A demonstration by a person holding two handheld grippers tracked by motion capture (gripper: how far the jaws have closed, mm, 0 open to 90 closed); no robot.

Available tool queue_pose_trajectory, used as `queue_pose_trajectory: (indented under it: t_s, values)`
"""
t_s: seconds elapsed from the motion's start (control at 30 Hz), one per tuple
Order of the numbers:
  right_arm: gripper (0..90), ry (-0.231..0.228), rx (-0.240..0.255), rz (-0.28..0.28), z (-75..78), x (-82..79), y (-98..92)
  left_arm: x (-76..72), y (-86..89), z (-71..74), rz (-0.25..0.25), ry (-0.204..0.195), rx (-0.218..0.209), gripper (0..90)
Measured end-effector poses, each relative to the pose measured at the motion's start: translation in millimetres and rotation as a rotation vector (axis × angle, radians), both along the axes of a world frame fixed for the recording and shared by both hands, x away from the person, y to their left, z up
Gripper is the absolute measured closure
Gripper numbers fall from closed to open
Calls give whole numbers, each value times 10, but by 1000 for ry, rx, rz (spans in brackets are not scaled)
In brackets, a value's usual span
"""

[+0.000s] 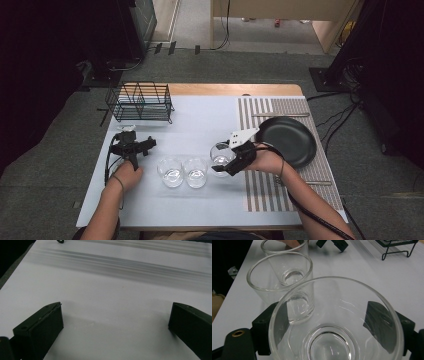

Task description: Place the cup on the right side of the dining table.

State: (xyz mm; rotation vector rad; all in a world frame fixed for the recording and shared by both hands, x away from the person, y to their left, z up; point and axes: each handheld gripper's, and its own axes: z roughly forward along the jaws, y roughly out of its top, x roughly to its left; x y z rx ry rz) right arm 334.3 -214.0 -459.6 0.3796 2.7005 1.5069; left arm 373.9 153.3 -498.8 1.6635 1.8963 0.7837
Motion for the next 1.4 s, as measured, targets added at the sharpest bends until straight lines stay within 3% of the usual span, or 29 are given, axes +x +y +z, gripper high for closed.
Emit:
queue_pose_trajectory:
  t_s: [0.6,1.0,1.13,1.4]
  values:
    - [174,-12,-8,-47,-29,39,-12,0,0,0,0,-1,0,0]
    - [175,-31,-21,-111,-54,78,15,0,0,0,0,0,0,0]
    - [174,-11,-2,-124,-54,95,0,0,0,0,0,-1,0,0]
    - [175,-19,-11,-169,-50,126,-5,0,0,0,0,-1,0,0]
